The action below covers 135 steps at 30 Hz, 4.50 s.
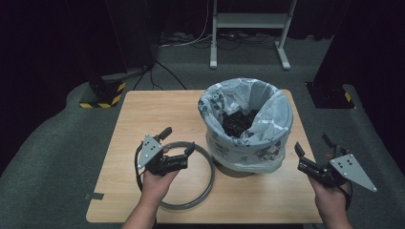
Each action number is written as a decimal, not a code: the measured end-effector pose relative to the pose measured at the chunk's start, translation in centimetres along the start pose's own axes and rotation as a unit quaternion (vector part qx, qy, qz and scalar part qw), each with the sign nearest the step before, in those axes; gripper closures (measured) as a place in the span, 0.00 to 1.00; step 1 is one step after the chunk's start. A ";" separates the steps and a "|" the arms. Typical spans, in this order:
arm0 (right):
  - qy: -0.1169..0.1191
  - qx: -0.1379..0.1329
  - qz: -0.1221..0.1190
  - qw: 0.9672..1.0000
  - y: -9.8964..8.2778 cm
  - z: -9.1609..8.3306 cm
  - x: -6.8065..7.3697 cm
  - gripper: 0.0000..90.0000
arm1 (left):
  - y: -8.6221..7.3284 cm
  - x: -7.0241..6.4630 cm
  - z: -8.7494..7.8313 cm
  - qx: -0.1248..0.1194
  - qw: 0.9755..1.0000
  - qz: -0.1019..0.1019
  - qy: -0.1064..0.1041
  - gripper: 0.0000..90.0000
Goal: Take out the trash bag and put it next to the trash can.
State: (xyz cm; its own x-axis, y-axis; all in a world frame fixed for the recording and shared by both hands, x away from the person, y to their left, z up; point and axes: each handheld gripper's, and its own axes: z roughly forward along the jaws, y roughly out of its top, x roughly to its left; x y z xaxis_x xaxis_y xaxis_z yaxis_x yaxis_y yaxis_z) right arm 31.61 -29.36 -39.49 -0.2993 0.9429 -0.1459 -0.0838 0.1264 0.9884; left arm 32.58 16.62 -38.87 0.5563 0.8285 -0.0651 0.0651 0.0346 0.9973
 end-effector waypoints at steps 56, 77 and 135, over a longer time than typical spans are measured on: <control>0.034 -0.011 0.011 0.999 6.9 4.0 1.1 0.16 | 6.3 -0.8 10.0 0.069 0.993 -0.091 0.034 0.51; 0.034 0.142 0.049 0.988 8.6 9.6 1.2 0.60 | 6.5 -2.2 9.3 0.052 0.996 -0.020 0.064 0.81; -0.013 -0.038 0.037 0.998 13.7 7.1 5.1 1.00 | 5.9 -1.9 7.4 0.011 0.998 -0.058 0.016 0.79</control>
State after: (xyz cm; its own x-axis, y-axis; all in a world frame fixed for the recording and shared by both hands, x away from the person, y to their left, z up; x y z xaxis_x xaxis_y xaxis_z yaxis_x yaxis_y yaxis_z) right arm 35.69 -20.62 -26.40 -0.2821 0.9568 -0.0696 -0.1350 0.0323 0.9903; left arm 38.01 11.14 -33.09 0.5165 0.8374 -0.1789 0.1458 0.1198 0.9820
